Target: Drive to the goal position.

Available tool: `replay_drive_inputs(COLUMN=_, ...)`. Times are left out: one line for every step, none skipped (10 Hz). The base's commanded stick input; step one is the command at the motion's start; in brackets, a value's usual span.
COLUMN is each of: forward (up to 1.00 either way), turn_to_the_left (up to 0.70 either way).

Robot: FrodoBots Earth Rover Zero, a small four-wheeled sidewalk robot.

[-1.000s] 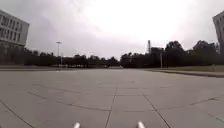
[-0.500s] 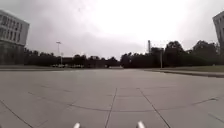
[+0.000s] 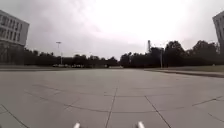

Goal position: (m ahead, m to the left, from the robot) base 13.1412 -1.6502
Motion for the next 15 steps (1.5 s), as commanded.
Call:
replay_drive_inputs(forward=0.12, turn_to_the_left=0.00)
replay_drive_inputs(forward=0.12, turn_to_the_left=0.00)
replay_drive_inputs(forward=0.12, turn_to_the_left=0.00)
replay_drive_inputs(forward=0.12, turn_to_the_left=0.00)
replay_drive_inputs(forward=0.07, turn_to_the_left=0.00)
replay_drive_inputs(forward=0.07, turn_to_the_left=0.00)
replay_drive_inputs(forward=0.06, turn_to_the_left=0.00)
replay_drive_inputs(forward=0.64, turn_to_the_left=0.00)
replay_drive_inputs(forward=0.85, turn_to_the_left=0.00)
replay_drive_inputs(forward=0.85, turn_to_the_left=0.00)
replay_drive_inputs(forward=0.85, turn_to_the_left=0.00)
replay_drive_inputs(forward=0.85, turn_to_the_left=0.00)
replay_drive_inputs(forward=0.85, turn_to_the_left=0.00)
replay_drive_inputs(forward=0.85, turn_to_the_left=0.00)
replay_drive_inputs(forward=0.85, turn_to_the_left=0.00)
